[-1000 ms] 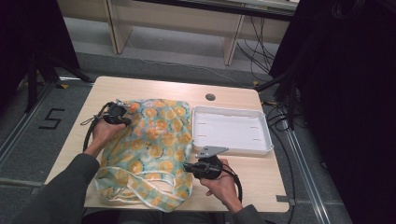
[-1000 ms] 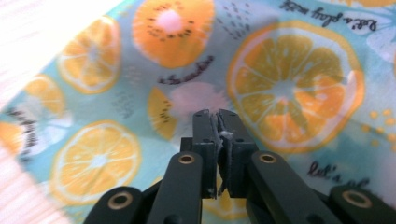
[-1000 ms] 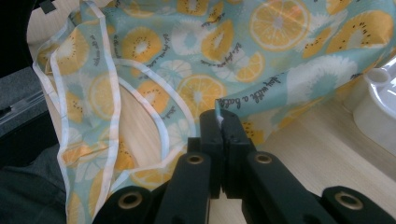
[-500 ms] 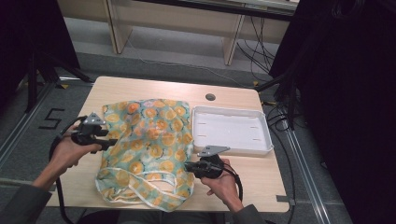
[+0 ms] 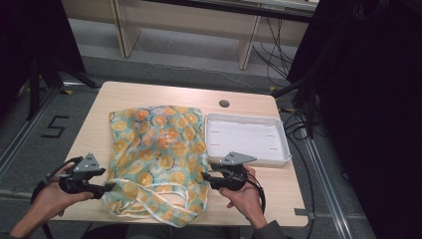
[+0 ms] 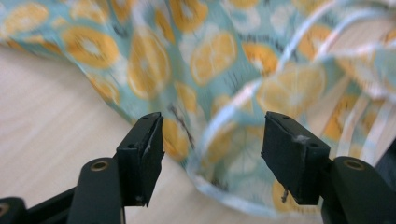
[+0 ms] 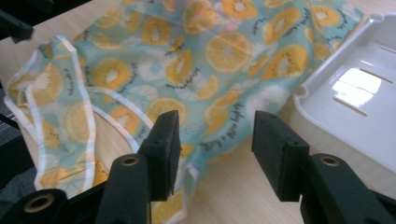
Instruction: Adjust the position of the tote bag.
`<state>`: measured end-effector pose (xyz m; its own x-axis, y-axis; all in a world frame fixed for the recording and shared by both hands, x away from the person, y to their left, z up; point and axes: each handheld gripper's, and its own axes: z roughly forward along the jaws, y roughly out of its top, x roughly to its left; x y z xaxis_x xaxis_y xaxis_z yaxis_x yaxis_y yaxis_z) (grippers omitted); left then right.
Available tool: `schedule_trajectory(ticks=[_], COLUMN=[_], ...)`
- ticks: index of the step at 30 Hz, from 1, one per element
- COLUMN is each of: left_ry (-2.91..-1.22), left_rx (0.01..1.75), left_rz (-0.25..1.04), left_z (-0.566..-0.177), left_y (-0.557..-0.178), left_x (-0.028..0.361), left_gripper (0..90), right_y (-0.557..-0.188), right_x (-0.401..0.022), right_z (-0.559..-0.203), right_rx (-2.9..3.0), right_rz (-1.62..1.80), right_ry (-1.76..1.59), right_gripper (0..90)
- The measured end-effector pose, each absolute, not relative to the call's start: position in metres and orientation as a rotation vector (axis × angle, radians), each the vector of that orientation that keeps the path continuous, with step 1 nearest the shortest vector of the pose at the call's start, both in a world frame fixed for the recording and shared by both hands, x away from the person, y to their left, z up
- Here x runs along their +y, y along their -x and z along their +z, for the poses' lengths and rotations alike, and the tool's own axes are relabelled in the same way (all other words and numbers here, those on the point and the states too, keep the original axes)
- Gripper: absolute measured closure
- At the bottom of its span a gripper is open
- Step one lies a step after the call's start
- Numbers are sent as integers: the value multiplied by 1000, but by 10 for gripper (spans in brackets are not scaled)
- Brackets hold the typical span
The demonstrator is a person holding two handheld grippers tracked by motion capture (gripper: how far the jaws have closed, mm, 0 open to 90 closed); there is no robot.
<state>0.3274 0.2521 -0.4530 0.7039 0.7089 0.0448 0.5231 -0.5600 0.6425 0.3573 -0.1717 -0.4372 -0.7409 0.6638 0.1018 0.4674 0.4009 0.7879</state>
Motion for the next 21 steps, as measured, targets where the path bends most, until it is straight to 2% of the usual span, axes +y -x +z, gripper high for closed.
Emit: schedule_trajectory(ticks=[4, 7, 8, 11, 12, 14, 21], left_ry=[-2326, -2361, -2355, -2394, -2394, -2416, -2393], left_rx=[958, 943, 939, 887, 903, 887, 938], left_rz=[377, 376, 373, 412, 421, 473, 505], left_z=[-466, -468, -470, -470, -470, -466, -458], left_y=[-322, -325, -326, -330, -331, -333, -334], left_x=[246, 243, 242, 240, 240, 244, 262], left_gripper=[374, 441, 502, 829, 829, 891, 895], right_y=[-355, -354, -354, -353, -353, -353, -352], right_x=[-166, -160, -158, -155, -155, -155, -151], right_z=[-437, -440, -441, -444, -444, -446, -447], right_rx=[2453, 2471, 2481, 2521, 2521, 2533, 2554], right_rz=[1254, 1263, 1258, 1243, 1243, 1247, 1247], right_ry=[-955, -931, -918, -902, -902, -889, -859], right_gripper=[512, 511, 511, 511, 511, 513, 517])
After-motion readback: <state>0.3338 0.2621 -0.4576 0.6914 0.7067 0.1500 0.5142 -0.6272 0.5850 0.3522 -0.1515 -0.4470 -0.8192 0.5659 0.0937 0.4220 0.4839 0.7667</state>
